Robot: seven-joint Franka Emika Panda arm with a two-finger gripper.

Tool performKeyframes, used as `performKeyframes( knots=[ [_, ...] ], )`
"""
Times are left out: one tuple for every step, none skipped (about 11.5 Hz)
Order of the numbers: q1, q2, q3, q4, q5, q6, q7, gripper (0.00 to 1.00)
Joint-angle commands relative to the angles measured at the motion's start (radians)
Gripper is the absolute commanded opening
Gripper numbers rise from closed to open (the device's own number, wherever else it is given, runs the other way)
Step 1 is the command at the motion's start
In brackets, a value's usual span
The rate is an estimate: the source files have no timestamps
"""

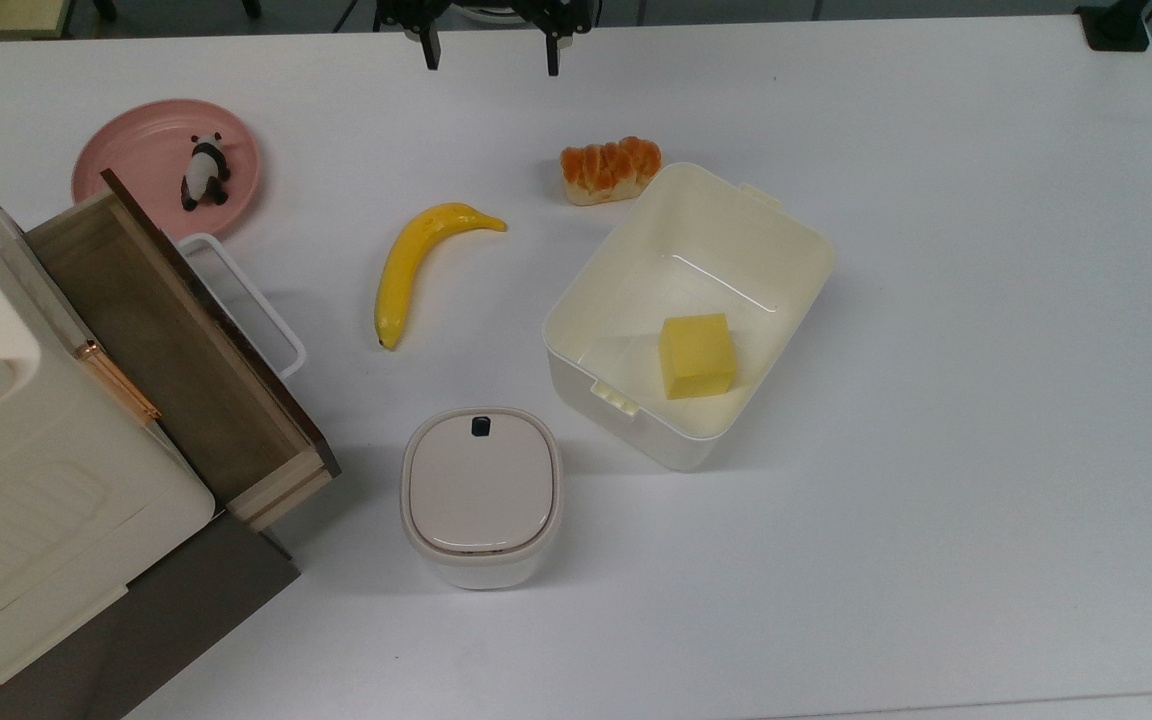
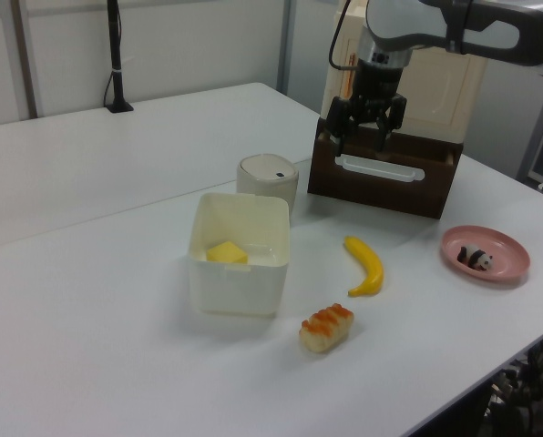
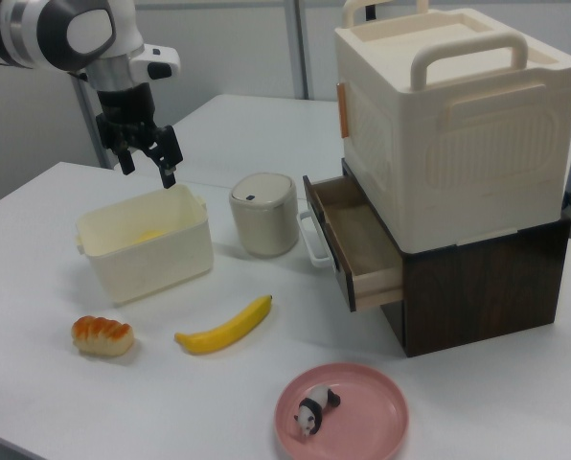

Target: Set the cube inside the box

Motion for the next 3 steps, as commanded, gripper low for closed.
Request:
performKeyframes(
  knots=[
    [0.022, -0.017, -0.032, -0.01, 0.009, -0.02, -0.06, 1.0],
    [0.022, -0.017, -0.032, -0.01, 0.009, -0.02, -0.055, 1.0],
    [0.022, -0.017, -0.032, -0.01, 0.011, -0.02, -0.054, 1.0]
  ],
)
